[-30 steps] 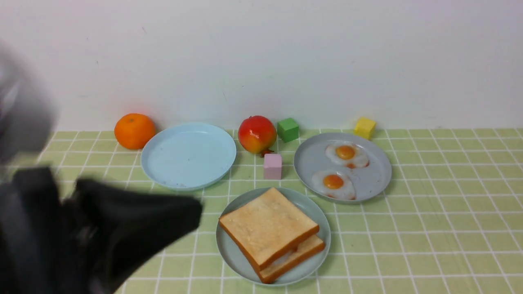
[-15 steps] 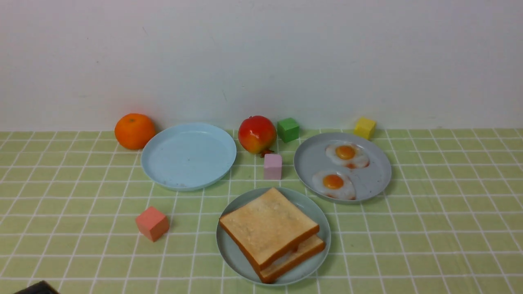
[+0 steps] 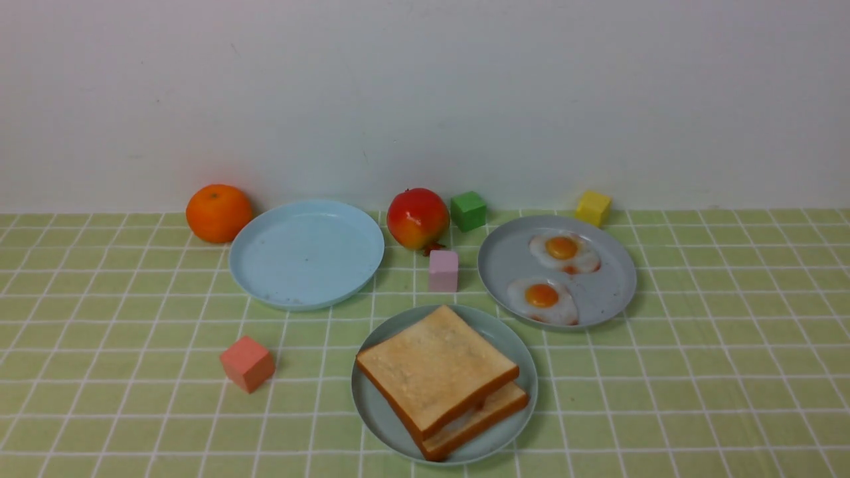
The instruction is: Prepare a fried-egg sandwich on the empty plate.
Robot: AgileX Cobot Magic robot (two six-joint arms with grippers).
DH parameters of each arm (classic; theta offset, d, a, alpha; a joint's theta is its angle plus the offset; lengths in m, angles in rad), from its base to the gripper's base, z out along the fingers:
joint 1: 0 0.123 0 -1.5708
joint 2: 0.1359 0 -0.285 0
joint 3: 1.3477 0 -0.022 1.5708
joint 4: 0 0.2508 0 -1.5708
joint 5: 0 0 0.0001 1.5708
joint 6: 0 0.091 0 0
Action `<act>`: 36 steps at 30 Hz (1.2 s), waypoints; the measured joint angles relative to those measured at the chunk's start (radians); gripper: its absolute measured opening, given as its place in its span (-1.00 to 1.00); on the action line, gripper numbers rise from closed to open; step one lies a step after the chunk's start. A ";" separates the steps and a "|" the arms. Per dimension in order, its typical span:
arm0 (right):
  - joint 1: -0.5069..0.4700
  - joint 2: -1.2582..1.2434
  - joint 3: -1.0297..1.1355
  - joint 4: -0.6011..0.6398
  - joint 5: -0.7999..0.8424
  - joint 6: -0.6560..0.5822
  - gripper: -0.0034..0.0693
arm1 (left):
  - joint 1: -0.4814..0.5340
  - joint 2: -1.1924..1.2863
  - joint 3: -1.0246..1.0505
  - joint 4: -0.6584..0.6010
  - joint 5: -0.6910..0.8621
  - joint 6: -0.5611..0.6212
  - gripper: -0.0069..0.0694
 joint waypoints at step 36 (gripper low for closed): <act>-0.327 -0.111 0.255 0.085 -0.200 -0.286 -0.93 | 0.000 0.000 0.001 0.000 0.012 0.000 -0.81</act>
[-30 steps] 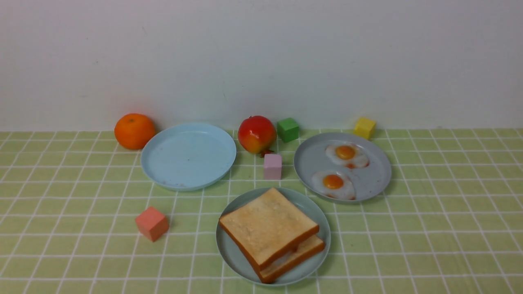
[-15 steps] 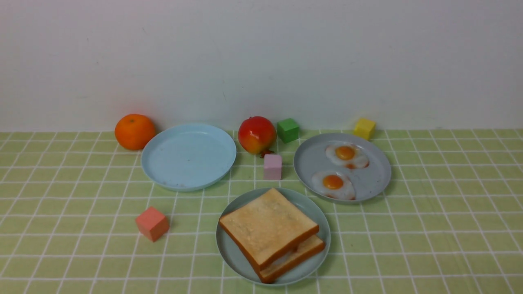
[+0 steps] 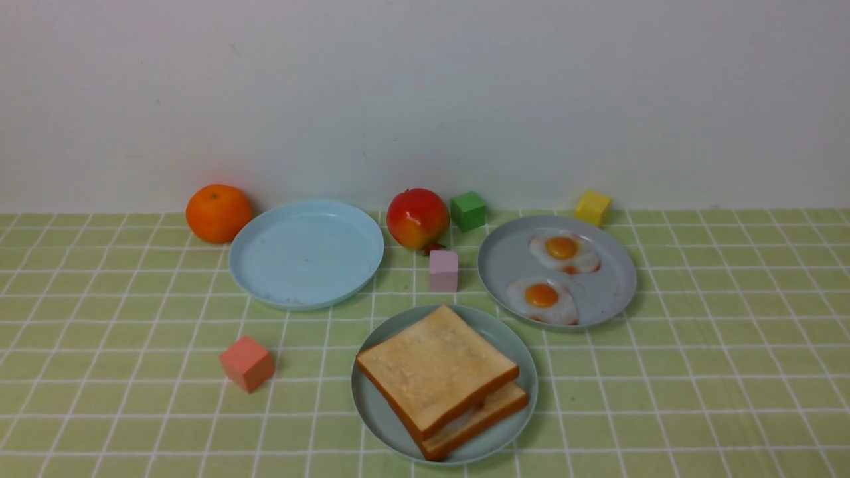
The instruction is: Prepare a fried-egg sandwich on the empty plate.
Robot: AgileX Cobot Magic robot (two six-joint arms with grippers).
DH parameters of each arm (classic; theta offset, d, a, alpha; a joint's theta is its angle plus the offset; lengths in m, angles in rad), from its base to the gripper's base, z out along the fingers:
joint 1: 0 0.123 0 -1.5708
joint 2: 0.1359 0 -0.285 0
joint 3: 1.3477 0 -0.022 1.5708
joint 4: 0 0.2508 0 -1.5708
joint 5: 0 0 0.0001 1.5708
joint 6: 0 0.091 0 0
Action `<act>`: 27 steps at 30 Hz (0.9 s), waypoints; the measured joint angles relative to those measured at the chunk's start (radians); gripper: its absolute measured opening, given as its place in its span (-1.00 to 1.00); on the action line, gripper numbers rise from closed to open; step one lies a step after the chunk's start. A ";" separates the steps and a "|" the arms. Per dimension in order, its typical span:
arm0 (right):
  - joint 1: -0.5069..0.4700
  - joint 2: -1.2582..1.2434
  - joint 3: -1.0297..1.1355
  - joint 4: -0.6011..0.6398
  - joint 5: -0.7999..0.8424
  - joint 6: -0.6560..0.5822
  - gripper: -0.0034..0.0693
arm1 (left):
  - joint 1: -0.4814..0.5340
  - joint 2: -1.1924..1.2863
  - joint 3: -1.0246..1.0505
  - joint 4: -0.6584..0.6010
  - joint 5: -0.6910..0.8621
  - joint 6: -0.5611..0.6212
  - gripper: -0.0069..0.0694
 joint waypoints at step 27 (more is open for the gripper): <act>0.000 0.000 0.001 0.001 -0.003 0.000 -0.91 | 0.399 -0.002 0.002 0.079 0.020 -0.014 -0.85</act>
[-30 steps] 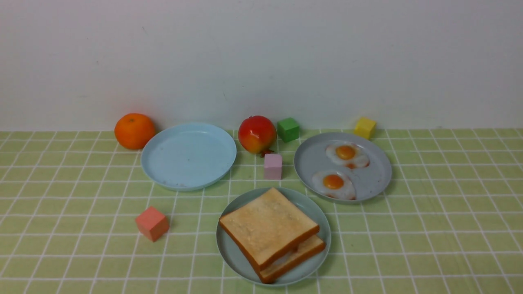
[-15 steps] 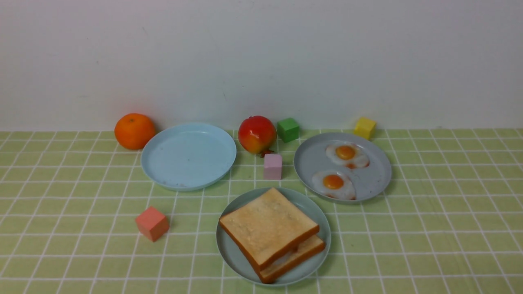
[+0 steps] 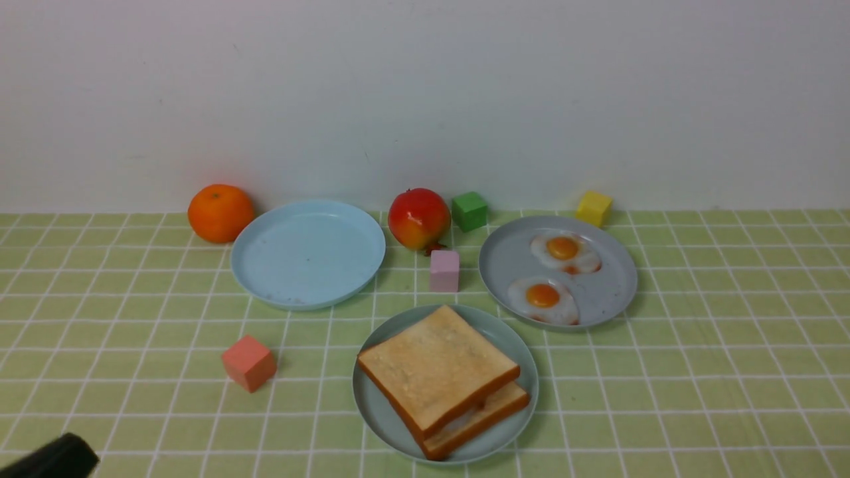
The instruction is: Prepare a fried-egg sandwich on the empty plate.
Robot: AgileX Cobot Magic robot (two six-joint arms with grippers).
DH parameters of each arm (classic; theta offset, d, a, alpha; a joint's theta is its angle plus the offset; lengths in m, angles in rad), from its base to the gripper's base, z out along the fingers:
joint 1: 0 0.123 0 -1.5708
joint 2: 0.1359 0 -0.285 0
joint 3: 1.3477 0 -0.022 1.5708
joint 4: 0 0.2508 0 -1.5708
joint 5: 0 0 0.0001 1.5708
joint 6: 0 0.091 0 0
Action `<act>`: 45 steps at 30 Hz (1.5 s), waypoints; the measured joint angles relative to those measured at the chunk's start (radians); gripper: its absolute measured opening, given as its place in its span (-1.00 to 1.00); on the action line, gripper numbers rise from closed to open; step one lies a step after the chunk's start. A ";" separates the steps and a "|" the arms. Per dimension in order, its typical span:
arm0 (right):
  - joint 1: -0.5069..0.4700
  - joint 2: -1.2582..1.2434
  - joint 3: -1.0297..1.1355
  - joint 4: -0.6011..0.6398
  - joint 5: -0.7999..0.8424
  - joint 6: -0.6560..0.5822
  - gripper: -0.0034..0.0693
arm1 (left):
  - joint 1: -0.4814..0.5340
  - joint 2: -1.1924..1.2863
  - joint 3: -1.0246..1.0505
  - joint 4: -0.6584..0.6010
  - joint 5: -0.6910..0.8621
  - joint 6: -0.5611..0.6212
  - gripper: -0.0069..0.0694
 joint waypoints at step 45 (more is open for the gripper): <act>-0.001 0.000 0.001 0.000 -0.003 0.000 -0.85 | 0.415 -0.031 0.096 0.049 0.355 -0.220 -0.85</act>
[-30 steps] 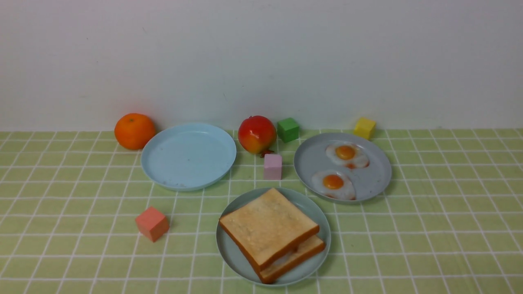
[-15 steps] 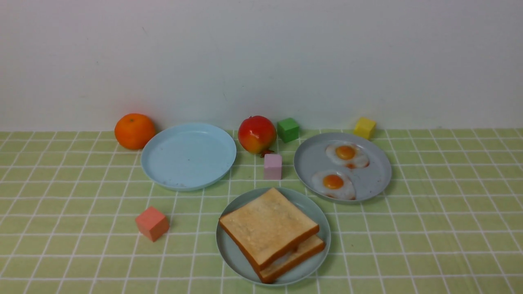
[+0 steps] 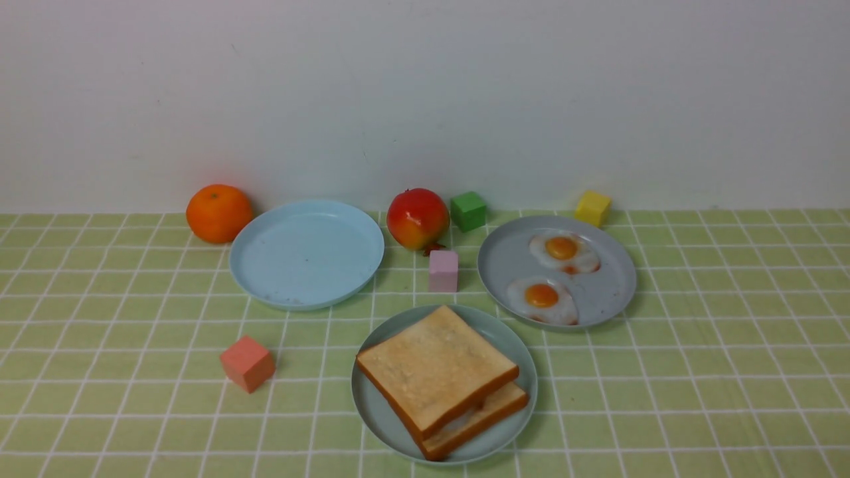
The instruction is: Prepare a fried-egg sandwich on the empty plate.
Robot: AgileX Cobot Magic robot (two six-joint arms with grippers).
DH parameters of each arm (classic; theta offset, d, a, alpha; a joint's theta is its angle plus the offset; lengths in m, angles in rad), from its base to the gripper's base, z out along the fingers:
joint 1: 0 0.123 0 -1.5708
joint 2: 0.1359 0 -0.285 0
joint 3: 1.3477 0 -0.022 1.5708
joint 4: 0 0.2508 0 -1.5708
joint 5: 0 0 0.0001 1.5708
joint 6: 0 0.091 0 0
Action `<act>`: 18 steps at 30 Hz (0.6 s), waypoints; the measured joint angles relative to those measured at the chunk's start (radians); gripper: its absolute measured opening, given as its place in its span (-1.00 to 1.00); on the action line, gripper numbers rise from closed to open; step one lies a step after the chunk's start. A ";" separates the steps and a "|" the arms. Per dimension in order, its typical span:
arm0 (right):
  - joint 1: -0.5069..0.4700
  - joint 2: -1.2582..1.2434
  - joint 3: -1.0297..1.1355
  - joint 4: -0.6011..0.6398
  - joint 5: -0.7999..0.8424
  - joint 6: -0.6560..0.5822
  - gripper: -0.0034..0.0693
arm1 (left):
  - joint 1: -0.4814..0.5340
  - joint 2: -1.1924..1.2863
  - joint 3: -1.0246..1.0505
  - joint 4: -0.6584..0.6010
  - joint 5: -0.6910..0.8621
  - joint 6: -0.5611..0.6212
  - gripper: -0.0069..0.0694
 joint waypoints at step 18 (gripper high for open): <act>0.000 0.000 0.000 0.000 0.000 0.000 -0.82 | 0.000 0.000 0.000 0.000 0.000 0.000 -0.85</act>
